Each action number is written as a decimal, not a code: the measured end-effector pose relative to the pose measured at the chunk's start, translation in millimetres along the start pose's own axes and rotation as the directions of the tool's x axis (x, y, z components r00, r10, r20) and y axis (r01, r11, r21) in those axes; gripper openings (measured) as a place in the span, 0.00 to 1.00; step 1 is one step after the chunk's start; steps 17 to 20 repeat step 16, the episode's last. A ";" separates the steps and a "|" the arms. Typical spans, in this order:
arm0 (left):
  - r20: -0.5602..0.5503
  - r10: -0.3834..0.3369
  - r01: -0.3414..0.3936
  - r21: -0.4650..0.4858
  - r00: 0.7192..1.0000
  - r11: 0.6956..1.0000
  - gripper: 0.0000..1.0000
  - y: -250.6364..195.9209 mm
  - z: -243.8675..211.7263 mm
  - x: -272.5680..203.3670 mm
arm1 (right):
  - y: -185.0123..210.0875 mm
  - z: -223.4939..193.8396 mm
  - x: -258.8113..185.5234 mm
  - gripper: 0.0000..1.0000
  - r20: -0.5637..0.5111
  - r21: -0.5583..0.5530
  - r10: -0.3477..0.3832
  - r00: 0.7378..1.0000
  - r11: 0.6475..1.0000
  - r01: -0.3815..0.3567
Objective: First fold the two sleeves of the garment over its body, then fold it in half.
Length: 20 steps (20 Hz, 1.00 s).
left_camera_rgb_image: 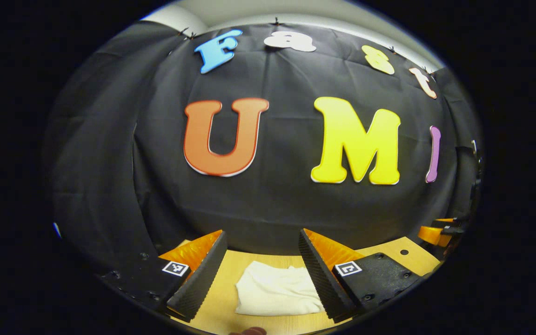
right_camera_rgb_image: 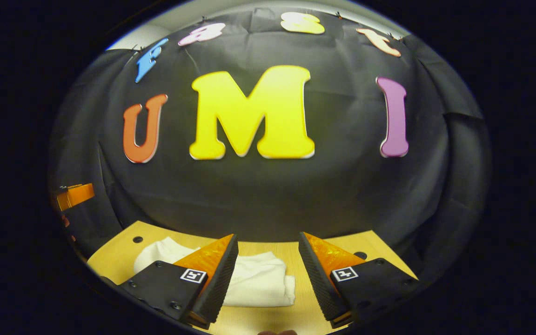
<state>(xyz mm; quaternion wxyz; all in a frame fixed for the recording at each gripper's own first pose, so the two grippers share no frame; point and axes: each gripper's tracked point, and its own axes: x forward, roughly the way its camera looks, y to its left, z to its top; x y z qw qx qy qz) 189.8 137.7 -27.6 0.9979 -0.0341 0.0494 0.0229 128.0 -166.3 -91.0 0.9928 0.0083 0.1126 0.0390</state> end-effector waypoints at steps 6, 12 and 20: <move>0.069 -0.053 0.049 0.057 0.996 0.997 0.98 -35.3 48.1 -94.2 | 36.0 56.5 -95.1 0.86 0.175 -0.057 0.022 0.984 0.998 -0.012; 0.077 -0.068 0.063 0.061 0.995 0.996 0.98 -56.0 39.6 -157.3 | 47.4 40.4 -143.5 0.87 0.156 0.016 0.034 0.987 0.999 -0.037; 0.079 -0.072 0.067 0.068 0.994 0.995 0.98 -58.9 38.3 -164.6 | 54.8 23.6 -153.8 0.88 0.112 0.059 0.054 0.992 0.996 -0.061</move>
